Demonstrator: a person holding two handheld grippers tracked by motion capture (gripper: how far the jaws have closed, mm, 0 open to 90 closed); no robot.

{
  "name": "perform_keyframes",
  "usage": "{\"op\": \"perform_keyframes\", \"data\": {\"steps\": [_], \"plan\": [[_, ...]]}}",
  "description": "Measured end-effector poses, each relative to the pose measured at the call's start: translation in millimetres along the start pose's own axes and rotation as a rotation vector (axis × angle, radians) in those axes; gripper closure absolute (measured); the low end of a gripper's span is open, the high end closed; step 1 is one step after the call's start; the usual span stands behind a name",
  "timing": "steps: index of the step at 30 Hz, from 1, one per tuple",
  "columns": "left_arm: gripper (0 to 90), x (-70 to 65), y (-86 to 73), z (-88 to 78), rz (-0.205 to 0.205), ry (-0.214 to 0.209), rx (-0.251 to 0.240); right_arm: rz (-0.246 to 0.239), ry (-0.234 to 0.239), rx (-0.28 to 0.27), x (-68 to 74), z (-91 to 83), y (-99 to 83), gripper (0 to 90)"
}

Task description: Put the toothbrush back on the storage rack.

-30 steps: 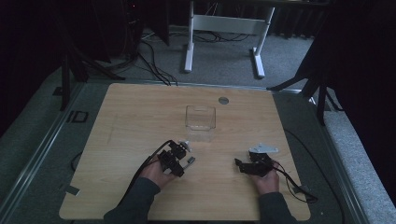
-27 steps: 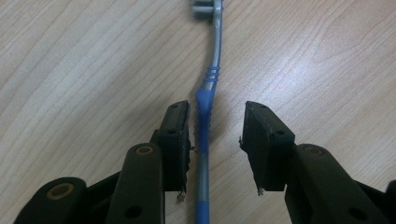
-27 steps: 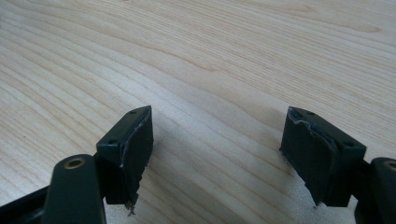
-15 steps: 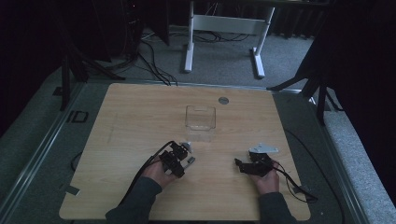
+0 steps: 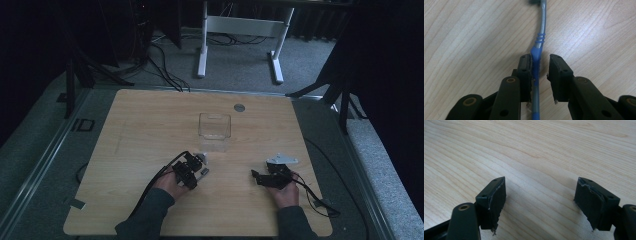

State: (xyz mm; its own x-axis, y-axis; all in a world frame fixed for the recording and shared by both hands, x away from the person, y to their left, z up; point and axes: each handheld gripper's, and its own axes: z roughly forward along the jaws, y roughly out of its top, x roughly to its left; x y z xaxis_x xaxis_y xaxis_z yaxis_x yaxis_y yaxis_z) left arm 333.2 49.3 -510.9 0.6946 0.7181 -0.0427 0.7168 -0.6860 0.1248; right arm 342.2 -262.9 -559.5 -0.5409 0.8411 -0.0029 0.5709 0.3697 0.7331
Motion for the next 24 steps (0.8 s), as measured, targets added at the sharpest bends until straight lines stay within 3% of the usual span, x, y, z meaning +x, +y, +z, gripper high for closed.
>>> {"op": "perform_keyframes", "data": {"steps": [24], "plan": [[79.9,0.5,2.9,6.2,0.013,0.014,0.032,0.000,0.000,0.000,0.0,0.0,0.0,25.0]]}}
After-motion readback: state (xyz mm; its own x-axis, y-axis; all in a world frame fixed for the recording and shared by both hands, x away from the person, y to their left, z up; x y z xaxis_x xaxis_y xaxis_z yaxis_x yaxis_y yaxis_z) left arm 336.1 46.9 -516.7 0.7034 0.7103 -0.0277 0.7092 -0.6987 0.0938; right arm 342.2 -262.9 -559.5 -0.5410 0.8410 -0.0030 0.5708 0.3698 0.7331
